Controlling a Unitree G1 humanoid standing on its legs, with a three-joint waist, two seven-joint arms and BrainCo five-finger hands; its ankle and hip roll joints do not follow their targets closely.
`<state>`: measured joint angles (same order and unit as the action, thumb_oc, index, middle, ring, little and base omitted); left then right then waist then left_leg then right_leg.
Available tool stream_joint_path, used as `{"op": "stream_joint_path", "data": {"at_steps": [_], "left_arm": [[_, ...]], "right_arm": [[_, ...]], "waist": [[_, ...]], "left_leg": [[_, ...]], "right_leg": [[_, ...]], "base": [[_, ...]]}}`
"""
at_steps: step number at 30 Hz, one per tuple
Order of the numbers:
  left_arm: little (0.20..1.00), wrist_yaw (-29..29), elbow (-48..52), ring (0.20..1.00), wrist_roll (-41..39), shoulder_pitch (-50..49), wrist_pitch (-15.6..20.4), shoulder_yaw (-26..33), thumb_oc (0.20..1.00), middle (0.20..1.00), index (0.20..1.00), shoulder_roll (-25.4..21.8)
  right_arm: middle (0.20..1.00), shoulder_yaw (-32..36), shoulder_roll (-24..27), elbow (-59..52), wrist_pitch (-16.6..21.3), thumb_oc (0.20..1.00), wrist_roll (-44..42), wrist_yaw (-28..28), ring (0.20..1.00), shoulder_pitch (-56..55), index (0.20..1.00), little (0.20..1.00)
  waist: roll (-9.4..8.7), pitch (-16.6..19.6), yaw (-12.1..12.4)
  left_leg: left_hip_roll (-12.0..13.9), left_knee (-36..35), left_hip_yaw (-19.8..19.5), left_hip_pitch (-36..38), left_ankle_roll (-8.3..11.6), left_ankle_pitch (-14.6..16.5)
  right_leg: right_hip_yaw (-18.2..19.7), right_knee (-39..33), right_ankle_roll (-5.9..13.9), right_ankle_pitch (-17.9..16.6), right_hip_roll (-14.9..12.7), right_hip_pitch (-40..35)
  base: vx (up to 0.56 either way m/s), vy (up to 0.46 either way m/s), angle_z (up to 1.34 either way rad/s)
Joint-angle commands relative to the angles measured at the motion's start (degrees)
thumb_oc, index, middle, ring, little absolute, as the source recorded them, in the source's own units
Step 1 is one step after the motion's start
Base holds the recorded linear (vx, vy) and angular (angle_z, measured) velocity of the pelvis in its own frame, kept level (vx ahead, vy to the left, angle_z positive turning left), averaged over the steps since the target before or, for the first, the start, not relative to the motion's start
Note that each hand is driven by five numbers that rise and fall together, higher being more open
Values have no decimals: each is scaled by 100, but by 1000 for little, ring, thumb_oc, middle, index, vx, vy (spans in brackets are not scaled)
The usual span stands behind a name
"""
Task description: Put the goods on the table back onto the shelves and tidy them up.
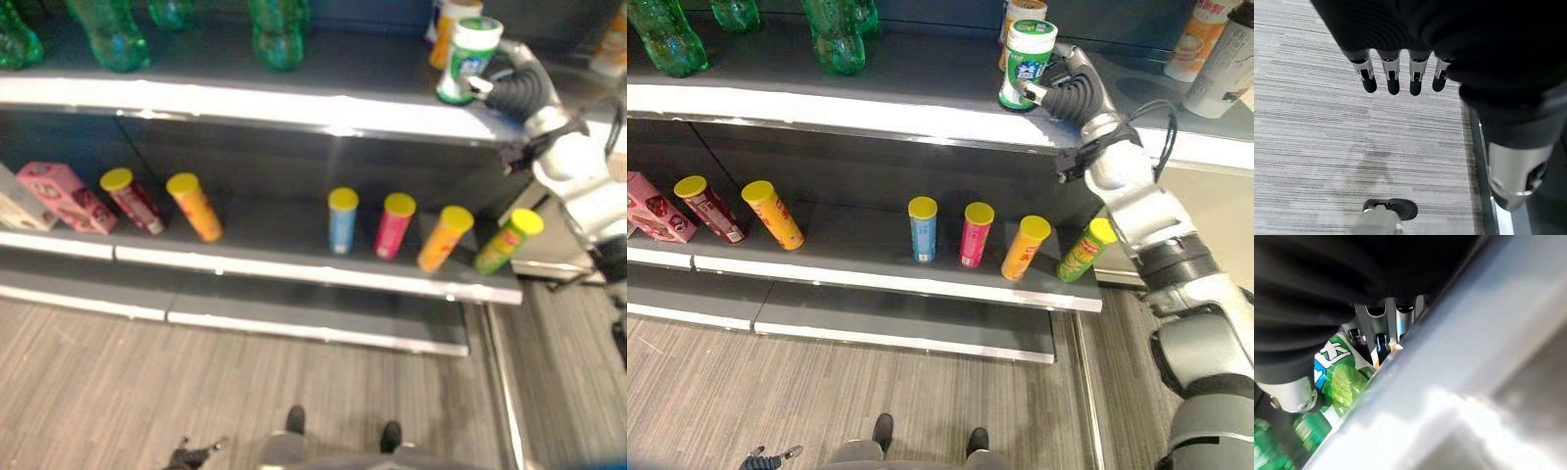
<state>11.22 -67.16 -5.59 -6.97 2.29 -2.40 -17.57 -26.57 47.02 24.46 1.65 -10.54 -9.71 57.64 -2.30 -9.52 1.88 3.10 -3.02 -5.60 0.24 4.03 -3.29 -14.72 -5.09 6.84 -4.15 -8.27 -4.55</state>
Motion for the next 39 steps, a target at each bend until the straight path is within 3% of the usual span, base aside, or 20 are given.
{"op": "stream_joint_path", "data": {"at_steps": [1, 11, 30, 31, 32, 33, 39], "left_arm": [[1000, 182, -106, 1000, 69, 121, 8, -254, 1000, 1000, 1000, -235], [1000, 287, -68, 1000, 12, 176, 35, -393, 1000, 1000, 1000, -174], [1000, 341, -90, 1000, -90, 202, 24, -477, 1000, 1000, 1000, -81], [1000, 338, -90, 1000, -94, 199, 22, -471, 1000, 1000, 1000, -80], [1000, 338, -96, 1000, -101, 196, 19, -471, 1000, 1000, 1000, -78], [1000, 338, -101, 1000, -103, 191, 19, -477, 1000, 1000, 1000, -74], [1000, 346, -119, 1000, -78, 144, 0, -446, 1000, 1000, 1000, -52]], "right_arm": [[200, -314, -30, 491, -42, 200, 404, -315, 200, 832, 200, 200], [200, -432, -679, 1281, -243, 200, 1124, -569, 200, 1241, 200, 200], [200, -489, -989, 1784, -435, 200, 1558, -753, 200, 1404, 200, 200], [357, -468, -990, 1775, -445, 357, 1552, -756, 357, 1377, 357, 357], [802, -441, -993, 1758, -453, 802, 1550, -763, 802, 1350, 802, 802], [1000, -426, -1000, 1724, -455, 1000, 1552, -770, 1000, 1313, 1000, 1000], [1000, -326, -913, 1427, -444, 1000, 1579, -791, 1000, 1176, 1000, 1000]], "waist": [[-49, 63, 126], [16, 52, 149], [-26, 12, 177], [-32, 14, 188], [-34, 12, 194], [-40, 8, 199], [-65, 17, 232]], "left_leg": [[521, 249, 259, 81, 402, 701], [533, 182, 203, 61, 393, 652], [526, 121, 155, 66, 370, 639], [521, 119, 150, 67, 366, 641], [519, 118, 146, 64, 363, 639], [518, 116, 150, 64, 360, 637], [505, 121, 149, 60, 340, 654]], "right_leg": [[-61, 287, 321, 765, -275, -129], [-77, 298, 299, 804, -254, -130], [-108, 276, 314, 789, -255, -135], [-113, 277, 315, 788, -256, -137], [-114, 281, 317, 787, -260, -137], [-114, 285, 319, 783, -265, -134], [-102, 295, 330, 778, -284, -119]], "base": [[0, 0, 0], [0, 0, 0], [0, 0, 0], [0, 0, 0], [0, 0, 0], [-8, 35, 0], [0, 0, 0]]}}
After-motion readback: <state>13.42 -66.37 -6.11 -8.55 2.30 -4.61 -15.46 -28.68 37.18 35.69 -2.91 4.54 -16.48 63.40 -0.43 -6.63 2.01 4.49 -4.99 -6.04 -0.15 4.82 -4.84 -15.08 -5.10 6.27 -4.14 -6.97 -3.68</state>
